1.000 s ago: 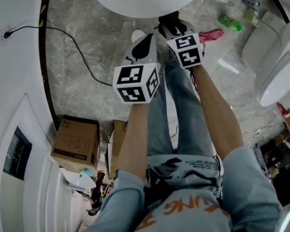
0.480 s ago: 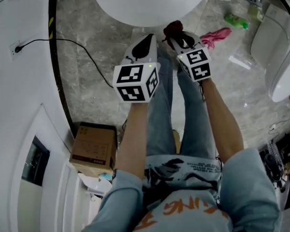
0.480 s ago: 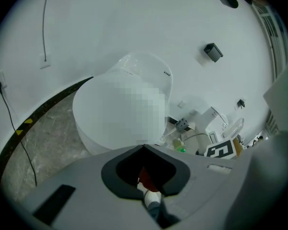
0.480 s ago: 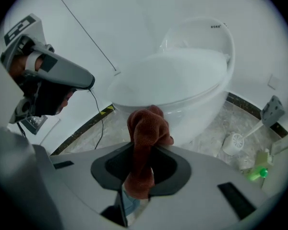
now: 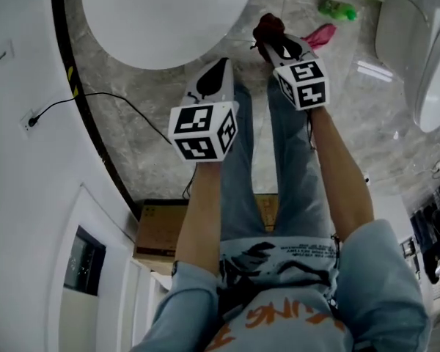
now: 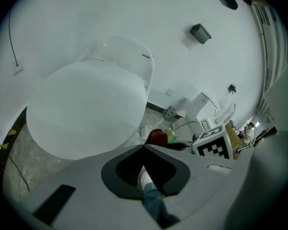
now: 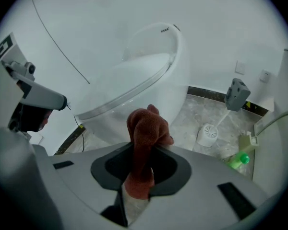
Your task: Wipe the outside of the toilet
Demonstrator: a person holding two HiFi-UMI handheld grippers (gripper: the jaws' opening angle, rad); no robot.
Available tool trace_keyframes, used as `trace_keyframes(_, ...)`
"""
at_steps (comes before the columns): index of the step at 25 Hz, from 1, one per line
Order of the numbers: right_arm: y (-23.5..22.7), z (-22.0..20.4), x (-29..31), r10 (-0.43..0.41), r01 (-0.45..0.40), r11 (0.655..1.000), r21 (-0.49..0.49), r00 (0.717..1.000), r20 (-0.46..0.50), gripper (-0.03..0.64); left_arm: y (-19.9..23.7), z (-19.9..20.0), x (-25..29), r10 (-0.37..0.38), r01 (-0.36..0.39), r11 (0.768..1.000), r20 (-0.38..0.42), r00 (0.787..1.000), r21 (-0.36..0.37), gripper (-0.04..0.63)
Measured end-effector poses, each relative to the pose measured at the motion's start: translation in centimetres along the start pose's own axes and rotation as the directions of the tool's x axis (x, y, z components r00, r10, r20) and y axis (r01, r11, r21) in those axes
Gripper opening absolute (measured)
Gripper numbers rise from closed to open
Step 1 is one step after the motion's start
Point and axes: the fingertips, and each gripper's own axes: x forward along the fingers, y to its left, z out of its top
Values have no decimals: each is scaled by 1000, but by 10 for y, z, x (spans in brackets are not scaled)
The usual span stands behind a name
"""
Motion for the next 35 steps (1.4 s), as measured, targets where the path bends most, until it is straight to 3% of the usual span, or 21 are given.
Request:
trace_keyframes(3, -32, 6, 5, -1, 1, 1000, 8, 1000, 11, 87, -17, -1, 18, 13, -13, 1000, -15, 1000, -8, 2)
trace_keyframes(6, -60, 14, 8, 1, -1, 1000, 21, 1000, 17, 87, -34, -5, 34, 31, -32, 998, -22, 999, -61, 2)
trace_keyframes(13, -116, 32, 23, 18, -18, 1000, 3, 1000, -2, 87, -79, -2, 80, 18, -23, 992, -37, 999, -124, 2)
trace_keyframes(23, -158, 74, 81, 55, -55, 997, -55, 998, 4, 87, -64, 11, 115, 101, -104, 974, -26, 995, -200, 3)
trace_keyframes(35, -155, 99, 129, 128, -134, 974, -185, 991, -44, 87, -57, -2, 137, 165, -158, 932, -9, 986, -325, 2)
